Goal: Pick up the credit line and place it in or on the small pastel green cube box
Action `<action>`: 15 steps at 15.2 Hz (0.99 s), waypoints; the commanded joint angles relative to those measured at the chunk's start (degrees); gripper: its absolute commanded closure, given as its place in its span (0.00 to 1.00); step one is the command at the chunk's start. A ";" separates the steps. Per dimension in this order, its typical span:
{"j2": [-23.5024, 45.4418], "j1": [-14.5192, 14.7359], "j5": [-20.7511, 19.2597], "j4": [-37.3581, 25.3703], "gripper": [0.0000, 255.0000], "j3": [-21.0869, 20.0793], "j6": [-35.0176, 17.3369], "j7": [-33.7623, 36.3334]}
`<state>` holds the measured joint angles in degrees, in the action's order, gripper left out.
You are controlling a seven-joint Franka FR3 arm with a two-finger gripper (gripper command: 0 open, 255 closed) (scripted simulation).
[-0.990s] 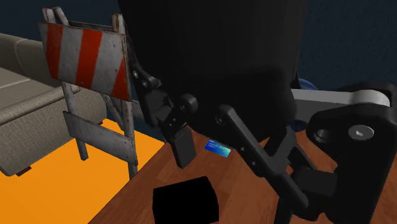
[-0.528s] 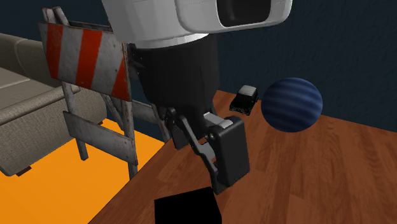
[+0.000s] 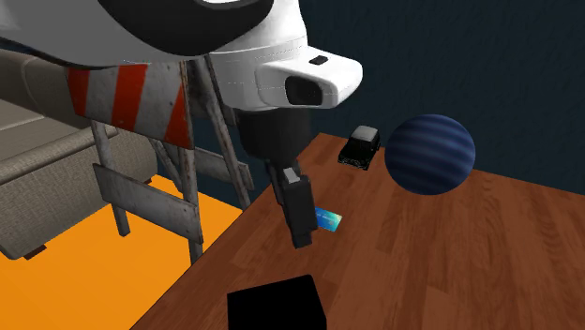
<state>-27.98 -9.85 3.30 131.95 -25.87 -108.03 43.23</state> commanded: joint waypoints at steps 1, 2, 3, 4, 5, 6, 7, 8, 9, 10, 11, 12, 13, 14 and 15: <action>3.68 -1.66 -0.48 -0.77 0.00 -2.74 -2.62 6.74; 5.97 -2.57 -1.09 -1.75 0.00 -4.17 -3.68 10.10; 8.36 -3.48 -1.90 -2.83 0.00 -5.56 -4.68 13.53; 10.83 -4.39 -2.89 -4.01 0.00 -6.91 -5.60 17.01; 13.41 -5.27 -4.08 -5.28 0.00 -8.19 -6.44 20.56; 16.08 -6.06 -5.48 -6.64 0.00 -9.35 -7.18 24.18; 18.84 -6.74 -7.06 -8.09 0.00 -10.38 -7.81 27.85; 21.67 -7.32 -8.82 -9.63 0.00 -11.29 -8.33 31.56; 24.57 -7.68 -10.71 -11.26 0.00 -11.95 -8.71 35.29; 27.49 -7.81 -12.69 -12.97 0.00 -12.37 -8.97 38.98; 30.42 -7.75 -14.69 -14.77 0.00 -12.56 -9.11 42.60; 33.30 -7.44 -16.64 -16.64 0.00 -12.46 -9.14 46.09; 36.12 -6.91 -18.48 -18.58 0.00 -12.10 -9.09 49.42; 38.85 -6.27 -20.18 -20.59 0.00 -11.59 -8.96 52.58; 41.50 -5.57 -21.74 -22.65 0.00 -10.97 -8.78 55.55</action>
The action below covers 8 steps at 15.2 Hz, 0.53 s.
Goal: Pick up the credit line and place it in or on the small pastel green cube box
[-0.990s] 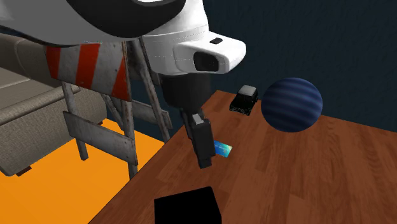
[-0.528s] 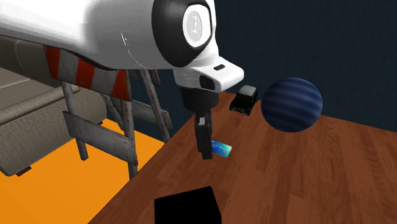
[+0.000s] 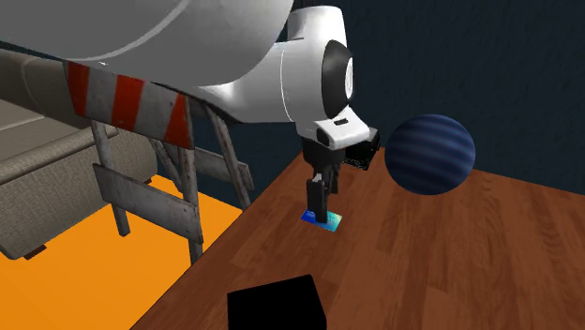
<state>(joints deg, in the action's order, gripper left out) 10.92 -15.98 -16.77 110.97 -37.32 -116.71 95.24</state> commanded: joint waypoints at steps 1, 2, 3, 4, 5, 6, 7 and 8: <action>5.14 1.39 -3.03 -3.77 0.00 1.28 0.11 6.31; 7.60 2.22 -4.24 -5.93 0.00 2.14 0.35 8.90; 8.76 2.72 -4.73 -7.02 0.00 2.68 0.47 10.10; 9.06 2.76 -4.99 -6.63 0.00 2.86 -0.16 10.26; 9.37 2.79 -5.27 -6.26 0.00 3.02 -0.78 10.43; 9.69 2.81 -5.55 -5.90 0.00 3.17 -1.40 10.62; 10.03 2.83 -5.85 -5.55 0.00 3.33 -2.01 10.80; 10.38 2.86 -6.16 -5.22 0.00 3.49 -2.61 10.99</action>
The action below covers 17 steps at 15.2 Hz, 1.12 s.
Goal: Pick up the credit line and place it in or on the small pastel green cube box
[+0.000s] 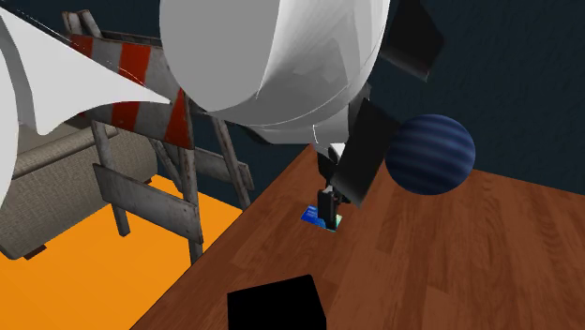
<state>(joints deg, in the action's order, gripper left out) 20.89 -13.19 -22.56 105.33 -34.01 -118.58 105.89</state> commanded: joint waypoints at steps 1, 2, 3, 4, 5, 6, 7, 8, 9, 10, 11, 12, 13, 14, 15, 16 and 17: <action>0.76 0.11 -0.68 0.74 0.00 0.34 -1.35 0.55; 1.13 0.14 -1.01 1.04 0.00 0.51 -1.94 0.75; 1.34 0.16 -1.19 1.21 0.00 0.61 -2.28 0.86; 1.33 0.16 -1.19 1.21 0.00 0.61 -2.28 0.86; 1.34 0.16 -1.19 1.21 0.00 0.61 -2.28 0.86; 1.34 0.16 -1.19 1.21 0.00 0.61 -2.28 0.86; 1.34 0.16 -1.19 1.21 0.00 0.61 -2.28 0.86; 1.34 0.16 -1.19 1.21 0.00 0.61 -2.28 0.86; 1.34 0.16 -1.19 1.21 0.00 0.61 -2.28 0.86; 1.34 0.16 -1.19 1.20 0.00 0.61 -2.27 0.86; 1.34 0.16 -1.19 1.20 1.00 0.61 -2.27 0.86; 1.34 0.16 -1.19 1.20 1.00 0.61 -2.27 0.86; 1.29 0.13 -1.17 1.27 1.00 0.61 -2.30 0.83; 1.27 0.14 -1.17 1.29 1.00 0.59 -2.31 0.86; 1.32 0.15 -1.20 1.29 1.00 0.61 -2.34 0.88; 1.30 0.17 -1.19 1.34 1.00 0.60 -2.36 0.92; 1.27 0.13 -1.17 1.32 1.00 0.60 -2.33 0.86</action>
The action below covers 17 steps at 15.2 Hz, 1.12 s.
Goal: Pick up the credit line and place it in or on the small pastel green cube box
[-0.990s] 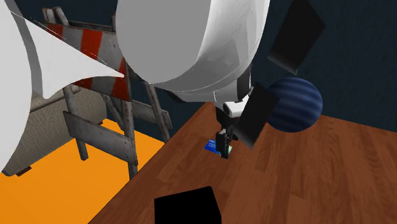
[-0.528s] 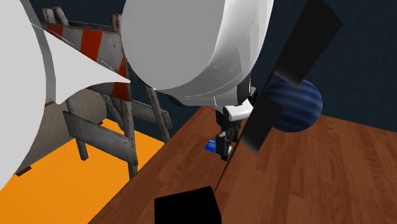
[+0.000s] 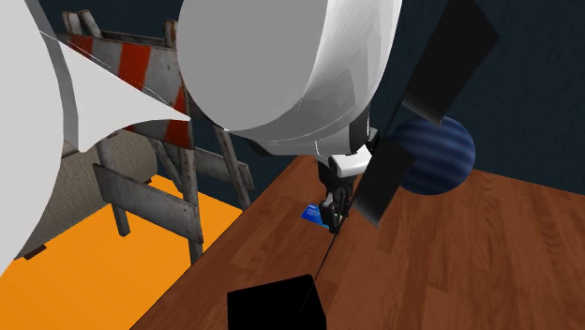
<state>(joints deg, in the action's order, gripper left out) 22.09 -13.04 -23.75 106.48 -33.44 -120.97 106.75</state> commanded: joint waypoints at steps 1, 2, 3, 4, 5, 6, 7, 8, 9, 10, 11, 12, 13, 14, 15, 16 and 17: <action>0.12 -0.01 0.01 0.08 1.00 0.04 0.10 -0.02; 0.16 0.01 -0.03 0.11 1.00 0.06 0.04 0.02; 0.14 0.01 0.00 0.06 1.00 0.03 0.11 0.00; -0.28 -0.10 0.34 -0.19 1.00 -0.13 0.67 -0.28; -0.68 -0.20 0.68 -0.45 1.00 -0.28 1.24 -0.56; -1.07 -0.30 1.01 -0.73 1.00 -0.43 1.82 -0.83; -1.46 -0.39 1.34 -1.02 1.00 -0.58 2.40 -1.10; -1.83 -0.48 1.66 -1.33 1.00 -0.72 2.99 -1.37; -2.20 -0.56 1.97 -1.64 1.00 -0.85 3.58 -1.63; -2.55 -0.64 2.28 -1.98 1.00 -0.97 4.18 -1.89; -2.90 -0.71 2.57 -2.32 1.00 -1.09 4.78 -2.14; -3.23 -0.78 2.86 -2.68 1.00 -1.21 5.39 -2.39; -3.56 -0.84 3.14 -3.05 1.00 -1.32 6.00 -2.64; -3.88 -0.90 3.42 -3.44 1.00 -1.42 6.62 -2.88; -4.18 -0.95 3.68 -3.84 1.00 -1.52 7.25 -3.12; -4.47 -1.00 3.94 -4.26 1.00 -1.62 7.87 -3.35; -4.75 -1.04 4.18 -4.69 1.00 -1.71 8.51 -3.58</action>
<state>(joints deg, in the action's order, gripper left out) 17.48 -14.12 -19.76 102.44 -35.06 -113.22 103.36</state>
